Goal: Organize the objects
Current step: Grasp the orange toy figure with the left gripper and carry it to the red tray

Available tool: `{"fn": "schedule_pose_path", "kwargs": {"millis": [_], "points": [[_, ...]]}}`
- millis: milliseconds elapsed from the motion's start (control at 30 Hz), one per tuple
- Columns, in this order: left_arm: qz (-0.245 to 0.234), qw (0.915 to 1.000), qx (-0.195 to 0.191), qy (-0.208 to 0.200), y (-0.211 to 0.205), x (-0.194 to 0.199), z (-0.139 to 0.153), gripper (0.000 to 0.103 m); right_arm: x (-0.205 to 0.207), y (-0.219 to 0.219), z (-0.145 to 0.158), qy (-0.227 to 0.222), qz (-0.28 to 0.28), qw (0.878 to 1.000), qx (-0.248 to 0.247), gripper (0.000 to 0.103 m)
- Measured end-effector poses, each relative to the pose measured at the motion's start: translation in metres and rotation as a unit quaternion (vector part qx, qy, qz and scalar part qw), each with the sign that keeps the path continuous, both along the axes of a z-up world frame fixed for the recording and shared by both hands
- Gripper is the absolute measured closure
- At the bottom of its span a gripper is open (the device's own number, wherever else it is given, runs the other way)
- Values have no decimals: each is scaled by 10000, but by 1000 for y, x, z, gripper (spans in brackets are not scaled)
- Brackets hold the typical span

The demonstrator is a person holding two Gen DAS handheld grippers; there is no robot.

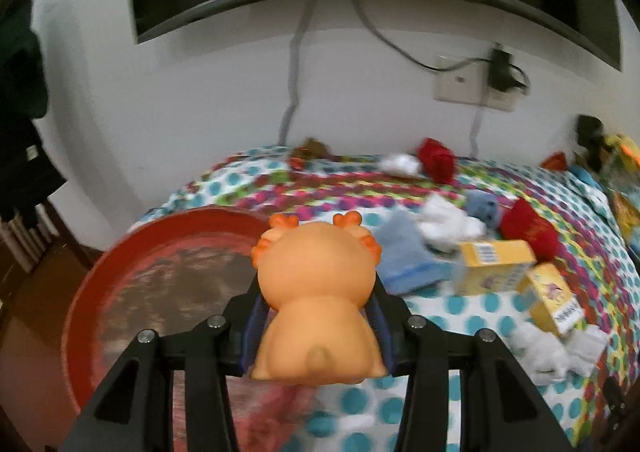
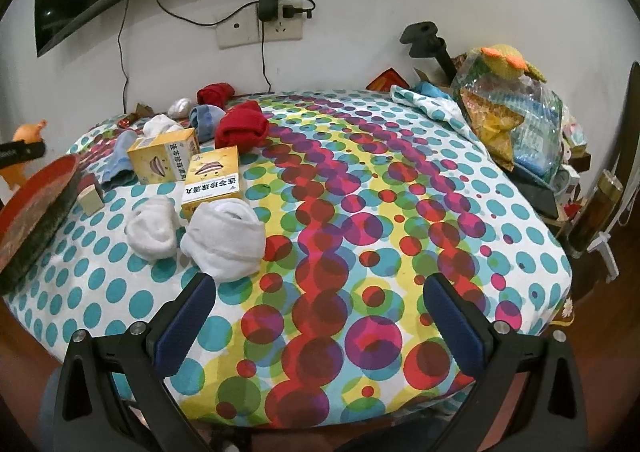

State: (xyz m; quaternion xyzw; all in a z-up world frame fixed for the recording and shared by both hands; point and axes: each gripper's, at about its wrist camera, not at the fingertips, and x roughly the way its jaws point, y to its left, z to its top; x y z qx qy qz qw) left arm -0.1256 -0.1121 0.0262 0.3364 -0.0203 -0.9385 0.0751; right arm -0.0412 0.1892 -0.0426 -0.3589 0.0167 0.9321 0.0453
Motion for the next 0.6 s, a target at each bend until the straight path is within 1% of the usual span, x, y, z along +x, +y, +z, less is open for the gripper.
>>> {"fn": "schedule_pose_path", "kwargs": {"millis": [133, 167, 267, 400, 500, 600], "points": [[343, 9993, 116, -70, -44, 1, 2, 56, 1, -1, 0, 18, -5, 10000, -7, 0], [454, 9987, 208, -130, -60, 1, 0, 56, 1, -2, -1, 15, 4, 10000, 17, 0], [750, 9963, 346, -258, -96, 3, -7, 56, 0, -2, -3, -44, 1, 10000, 74, 0], [1123, 9919, 373, -463, -141, 5, -21, 56, 0, -3, -5, -42, 17, 10000, 87, 0], [1373, 9872, 517, -623, -166, 6, -30, 56, -1, -5, -7, -73, 54, 9999, 143, 0], [1496, 9837, 601, -794, -179, 1, -40, 56, -3, -7, -11, -119, 93, 9998, 135, 0]]}}
